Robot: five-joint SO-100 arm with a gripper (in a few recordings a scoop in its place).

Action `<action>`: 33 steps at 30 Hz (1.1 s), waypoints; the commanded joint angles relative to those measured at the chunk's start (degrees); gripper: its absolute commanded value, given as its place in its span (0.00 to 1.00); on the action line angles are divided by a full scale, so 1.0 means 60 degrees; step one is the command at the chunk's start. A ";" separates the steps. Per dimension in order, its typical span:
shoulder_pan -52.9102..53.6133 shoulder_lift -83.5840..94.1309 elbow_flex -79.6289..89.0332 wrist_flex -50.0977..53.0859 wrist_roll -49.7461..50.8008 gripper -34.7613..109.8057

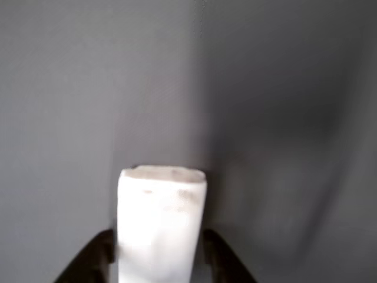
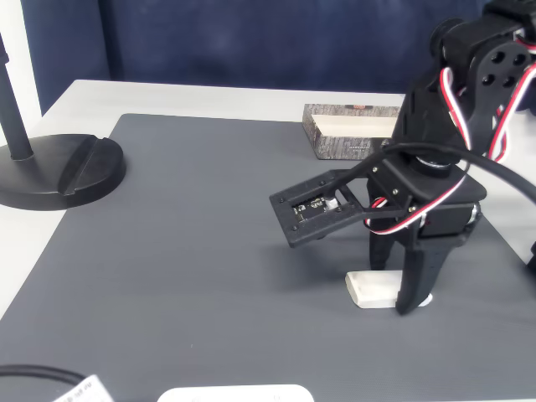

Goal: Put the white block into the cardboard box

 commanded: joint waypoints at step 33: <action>0.1479 0.1978 -0.4043 0.4775 -0.0703 0.23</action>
